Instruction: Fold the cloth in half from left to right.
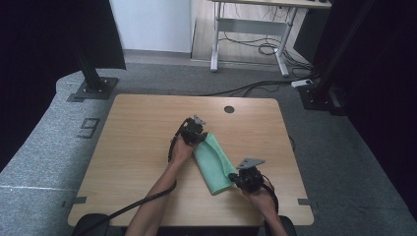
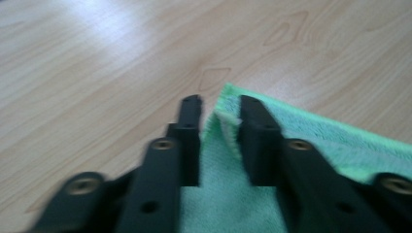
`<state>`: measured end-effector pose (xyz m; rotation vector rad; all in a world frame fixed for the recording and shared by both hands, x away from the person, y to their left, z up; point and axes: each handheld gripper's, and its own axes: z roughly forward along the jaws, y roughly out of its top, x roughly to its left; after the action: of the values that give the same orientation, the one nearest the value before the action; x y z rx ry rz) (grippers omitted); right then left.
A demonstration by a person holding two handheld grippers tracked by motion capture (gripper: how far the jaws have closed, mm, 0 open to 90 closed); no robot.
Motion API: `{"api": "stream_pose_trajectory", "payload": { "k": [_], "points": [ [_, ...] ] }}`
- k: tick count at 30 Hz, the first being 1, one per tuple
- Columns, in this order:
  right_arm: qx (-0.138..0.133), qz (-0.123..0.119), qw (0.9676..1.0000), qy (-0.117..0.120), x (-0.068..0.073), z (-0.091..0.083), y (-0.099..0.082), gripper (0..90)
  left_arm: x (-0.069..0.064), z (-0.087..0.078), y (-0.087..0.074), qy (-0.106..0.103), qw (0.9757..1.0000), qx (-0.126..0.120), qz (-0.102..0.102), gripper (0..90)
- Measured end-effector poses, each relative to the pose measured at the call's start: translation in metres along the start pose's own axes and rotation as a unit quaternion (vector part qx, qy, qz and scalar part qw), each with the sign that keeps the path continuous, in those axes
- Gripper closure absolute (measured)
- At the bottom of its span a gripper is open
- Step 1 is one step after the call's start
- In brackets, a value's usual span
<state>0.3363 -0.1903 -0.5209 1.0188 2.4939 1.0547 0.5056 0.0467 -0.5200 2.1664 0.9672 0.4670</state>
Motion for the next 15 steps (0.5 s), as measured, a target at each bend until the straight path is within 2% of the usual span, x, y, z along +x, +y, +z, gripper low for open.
{"api": "stream_pose_trajectory", "payload": {
  "k": [3,7,11,15],
  "points": [
    [0.000,0.007,0.9999,-0.014,-0.003,-0.001,-0.001,75.8,0.000,-0.003,0.002,0.008,0.9999,-0.014,-0.006,50.5],
    [-0.007,0.013,0.9993,-0.035,-0.009,-0.004,-0.002,66.8,-0.001,-0.007,0.006,0.013,0.9997,-0.020,-0.005,41.6],
    [-0.008,0.016,0.9986,-0.051,-0.015,-0.007,0.000,62.1,-0.002,-0.012,0.010,0.024,0.9994,-0.025,-0.004,32.4],
    [-0.002,0.017,0.9983,-0.056,-0.021,-0.006,0.000,58.9,0.001,-0.018,0.014,0.032,0.9986,-0.040,-0.016,25.5]
  ]
}}
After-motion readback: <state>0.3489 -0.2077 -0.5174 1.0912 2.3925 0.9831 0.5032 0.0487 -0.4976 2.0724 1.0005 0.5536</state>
